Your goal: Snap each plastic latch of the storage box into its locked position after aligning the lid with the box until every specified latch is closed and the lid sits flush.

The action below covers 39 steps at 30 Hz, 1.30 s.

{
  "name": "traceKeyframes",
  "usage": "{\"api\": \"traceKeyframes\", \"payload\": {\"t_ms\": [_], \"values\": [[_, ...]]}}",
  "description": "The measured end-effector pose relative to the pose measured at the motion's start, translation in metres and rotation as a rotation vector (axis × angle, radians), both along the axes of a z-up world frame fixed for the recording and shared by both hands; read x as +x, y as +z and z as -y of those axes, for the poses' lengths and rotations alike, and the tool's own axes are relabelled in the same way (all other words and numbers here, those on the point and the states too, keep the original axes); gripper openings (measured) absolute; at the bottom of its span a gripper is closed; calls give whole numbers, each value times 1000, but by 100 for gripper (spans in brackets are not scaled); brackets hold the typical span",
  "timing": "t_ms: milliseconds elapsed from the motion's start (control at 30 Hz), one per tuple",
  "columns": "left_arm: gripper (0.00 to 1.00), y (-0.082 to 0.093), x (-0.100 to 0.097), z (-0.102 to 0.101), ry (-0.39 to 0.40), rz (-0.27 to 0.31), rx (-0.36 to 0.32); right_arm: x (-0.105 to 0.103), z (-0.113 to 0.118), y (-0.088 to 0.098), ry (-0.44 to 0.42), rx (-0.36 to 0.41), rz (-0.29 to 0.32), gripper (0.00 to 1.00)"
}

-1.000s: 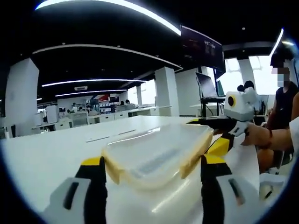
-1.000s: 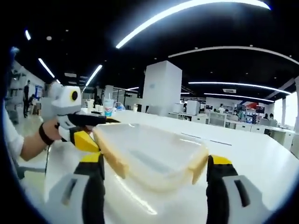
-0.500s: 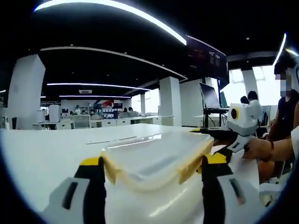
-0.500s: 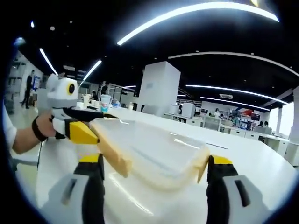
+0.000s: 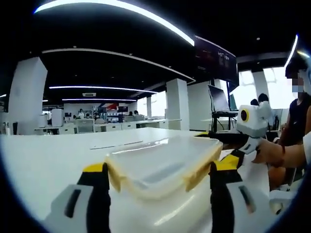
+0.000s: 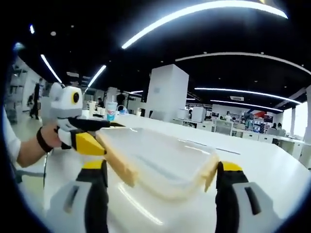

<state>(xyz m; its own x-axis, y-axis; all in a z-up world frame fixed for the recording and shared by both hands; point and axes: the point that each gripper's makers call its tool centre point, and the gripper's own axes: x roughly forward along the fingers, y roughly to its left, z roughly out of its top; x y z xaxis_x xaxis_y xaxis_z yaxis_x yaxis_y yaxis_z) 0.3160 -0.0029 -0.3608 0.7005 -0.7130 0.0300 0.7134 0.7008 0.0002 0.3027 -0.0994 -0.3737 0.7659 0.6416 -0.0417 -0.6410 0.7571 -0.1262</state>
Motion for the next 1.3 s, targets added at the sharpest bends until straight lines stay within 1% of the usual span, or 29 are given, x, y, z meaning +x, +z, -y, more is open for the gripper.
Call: {"api": "traceKeyframes", "payload": {"t_ms": [67, 133, 300, 367, 633, 733, 800, 1200, 1233, 1267, 1300], "values": [[82, 0, 0, 1, 0, -2, 5, -1, -3, -1, -6, -12, 2, 88], [82, 0, 0, 2, 4, -2, 2, 1, -6, -5, -32, -46, 12, 89], [82, 0, 0, 4, 11, 5, -11, 1, -9, -5, -51, -30, 14, 90], [82, -1, 0, 4, 17, 6, -7, 2, -9, -5, -52, -30, 10, 89], [80, -1, 0, 3, 19, 13, -27, 0, -9, -5, -64, -23, 11, 84], [79, -1, 0, 4, 18, 3, -25, 2, -9, -5, -65, -12, 10, 83], [78, -1, -1, 4, 23, 4, -39, 2, -9, -6, -68, -4, 7, 82], [79, -1, -1, 6, 40, 13, -49, 1, -9, -5, -68, 7, 13, 78], [79, -1, -1, 5, 40, 12, -51, 1, -8, -12, -53, -37, 2, 78], [79, -1, -2, 4, 40, 15, -54, 6, -8, -9, -71, 11, -2, 78], [79, -1, -2, 4, 39, 15, -53, 8, -7, -9, -73, 12, -2, 78]]}}
